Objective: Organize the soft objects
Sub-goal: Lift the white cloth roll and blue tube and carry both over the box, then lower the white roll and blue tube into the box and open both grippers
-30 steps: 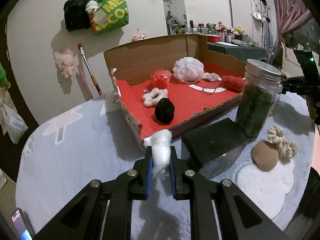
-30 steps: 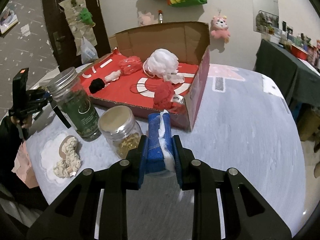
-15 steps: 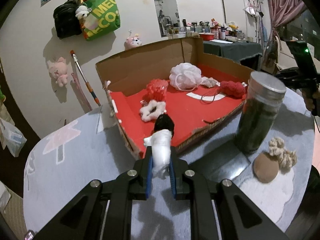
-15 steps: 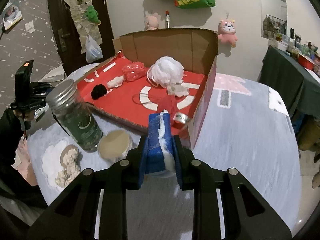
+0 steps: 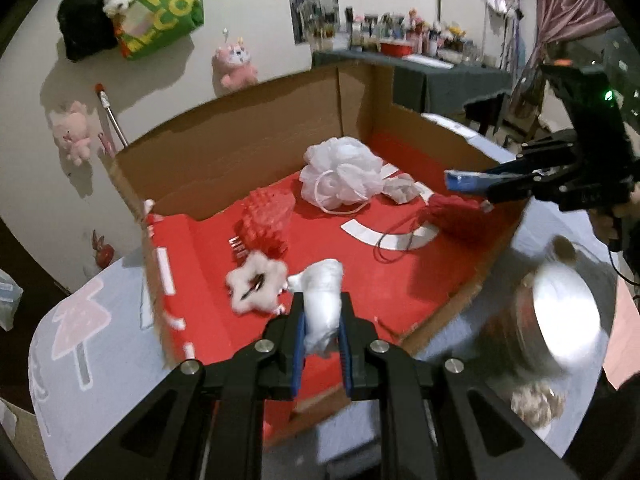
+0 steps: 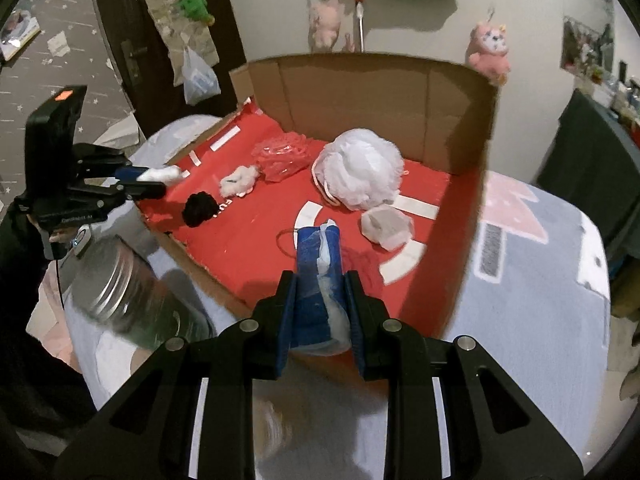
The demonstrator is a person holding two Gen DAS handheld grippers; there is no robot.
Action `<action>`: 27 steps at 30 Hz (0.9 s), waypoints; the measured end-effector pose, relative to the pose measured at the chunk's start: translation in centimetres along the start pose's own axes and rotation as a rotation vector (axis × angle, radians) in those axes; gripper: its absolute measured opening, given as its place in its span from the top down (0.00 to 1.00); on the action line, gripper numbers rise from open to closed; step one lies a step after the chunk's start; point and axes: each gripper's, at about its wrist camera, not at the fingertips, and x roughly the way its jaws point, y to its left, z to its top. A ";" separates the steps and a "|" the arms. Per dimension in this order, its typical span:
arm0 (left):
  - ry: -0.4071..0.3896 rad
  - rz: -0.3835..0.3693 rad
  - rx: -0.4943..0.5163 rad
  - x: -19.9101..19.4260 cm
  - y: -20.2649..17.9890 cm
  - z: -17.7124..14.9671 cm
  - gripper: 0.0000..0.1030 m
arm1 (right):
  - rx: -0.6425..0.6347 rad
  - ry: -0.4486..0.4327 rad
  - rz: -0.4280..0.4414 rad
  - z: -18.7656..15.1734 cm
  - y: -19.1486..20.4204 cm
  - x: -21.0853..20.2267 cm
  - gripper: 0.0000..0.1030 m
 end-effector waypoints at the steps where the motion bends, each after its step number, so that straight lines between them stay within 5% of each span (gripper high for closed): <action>1: 0.025 -0.004 0.002 0.8 -0.3 0.7 0.85 | 0.002 0.021 0.002 0.6 0.0 0.7 0.78; 16: 0.238 -0.055 -0.055 9.0 -0.2 4.5 0.85 | 0.025 0.249 -0.006 5.4 0.1 9.7 0.78; 27: 0.274 -0.047 -0.063 11.2 -0.1 5.0 0.84 | 0.039 0.294 -0.016 6.0 -0.3 11.6 0.77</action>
